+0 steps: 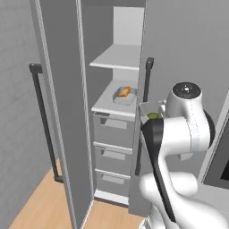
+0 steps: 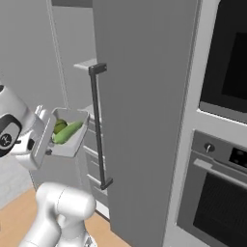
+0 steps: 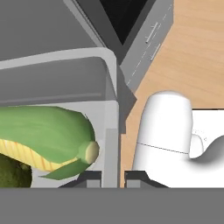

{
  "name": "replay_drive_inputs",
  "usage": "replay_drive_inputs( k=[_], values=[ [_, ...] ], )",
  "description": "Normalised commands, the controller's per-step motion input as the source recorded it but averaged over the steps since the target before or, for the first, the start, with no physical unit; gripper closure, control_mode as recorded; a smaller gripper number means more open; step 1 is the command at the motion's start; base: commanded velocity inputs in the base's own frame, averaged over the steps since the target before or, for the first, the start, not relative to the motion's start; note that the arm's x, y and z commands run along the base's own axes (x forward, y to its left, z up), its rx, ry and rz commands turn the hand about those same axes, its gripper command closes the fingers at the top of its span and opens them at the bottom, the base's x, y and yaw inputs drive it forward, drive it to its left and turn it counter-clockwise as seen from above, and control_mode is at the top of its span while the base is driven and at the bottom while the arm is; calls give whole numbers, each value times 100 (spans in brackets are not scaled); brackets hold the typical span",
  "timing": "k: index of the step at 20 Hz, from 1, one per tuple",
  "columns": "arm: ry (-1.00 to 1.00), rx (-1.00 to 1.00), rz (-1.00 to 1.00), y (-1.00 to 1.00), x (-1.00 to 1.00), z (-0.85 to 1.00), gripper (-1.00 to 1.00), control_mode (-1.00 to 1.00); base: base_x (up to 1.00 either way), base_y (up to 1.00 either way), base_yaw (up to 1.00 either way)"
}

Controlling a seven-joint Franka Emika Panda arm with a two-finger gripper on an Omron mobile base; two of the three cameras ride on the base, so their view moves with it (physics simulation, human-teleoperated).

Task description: Take the meat container that has the chicken drumstick and place it on the second highest rack of the freezer. Then take the vegetable container that has the corn and lime and place it on the highest rack of the freezer.

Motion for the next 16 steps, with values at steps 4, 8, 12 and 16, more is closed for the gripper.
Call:
replay_drive_inputs(
  k=[4, 8, 12, 16],
  values=[
    [0, 0, 0, 0, 0, 0, 100, 100, 0, 53, -2],
    [0, 0, 0, 0, 0, 0, 100, 100, 2, 82, -3],
    [0, 0, 0, 0, 0, 0, 100, 100, 29, 36, -14],
    [0, 0, 0, 0, 0, 0, 100, 100, 37, 23, -20]
  ],
)
